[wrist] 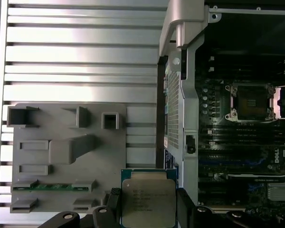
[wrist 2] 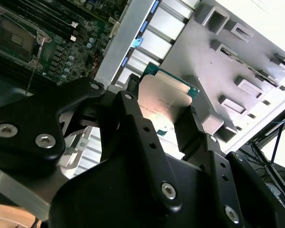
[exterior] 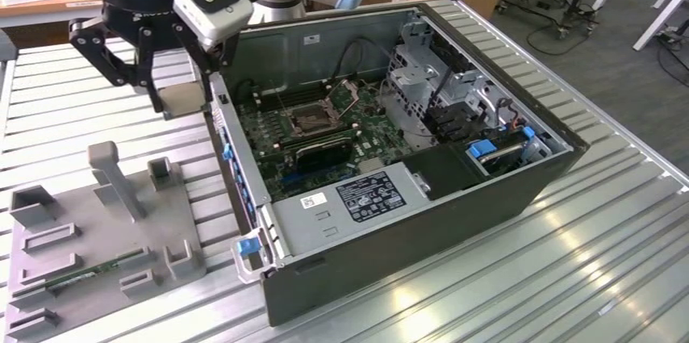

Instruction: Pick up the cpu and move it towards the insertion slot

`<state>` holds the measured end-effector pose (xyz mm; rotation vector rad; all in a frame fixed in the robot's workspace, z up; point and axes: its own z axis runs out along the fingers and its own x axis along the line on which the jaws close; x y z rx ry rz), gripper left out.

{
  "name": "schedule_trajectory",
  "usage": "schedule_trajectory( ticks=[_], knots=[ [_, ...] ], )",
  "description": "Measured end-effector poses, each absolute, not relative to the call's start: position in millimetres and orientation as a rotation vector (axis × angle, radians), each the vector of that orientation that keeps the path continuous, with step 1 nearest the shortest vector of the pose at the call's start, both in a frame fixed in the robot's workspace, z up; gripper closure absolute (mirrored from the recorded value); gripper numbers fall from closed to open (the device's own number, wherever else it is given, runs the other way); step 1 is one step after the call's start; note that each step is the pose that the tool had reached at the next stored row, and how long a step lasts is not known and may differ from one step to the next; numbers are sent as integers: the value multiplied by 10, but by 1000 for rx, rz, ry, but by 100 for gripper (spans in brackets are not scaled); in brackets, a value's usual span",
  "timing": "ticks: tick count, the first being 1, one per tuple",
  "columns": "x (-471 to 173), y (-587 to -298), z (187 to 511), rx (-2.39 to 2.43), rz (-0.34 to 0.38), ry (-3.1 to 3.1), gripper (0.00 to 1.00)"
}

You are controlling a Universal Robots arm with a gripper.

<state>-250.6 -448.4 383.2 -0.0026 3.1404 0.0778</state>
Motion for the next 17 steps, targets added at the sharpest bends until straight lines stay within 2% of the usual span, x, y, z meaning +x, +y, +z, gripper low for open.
schedule_trajectory(
  ticks=[17],
  knots=[
    [-2275, -4485, 3831, -3, 78, 3140, 45]
  ],
)
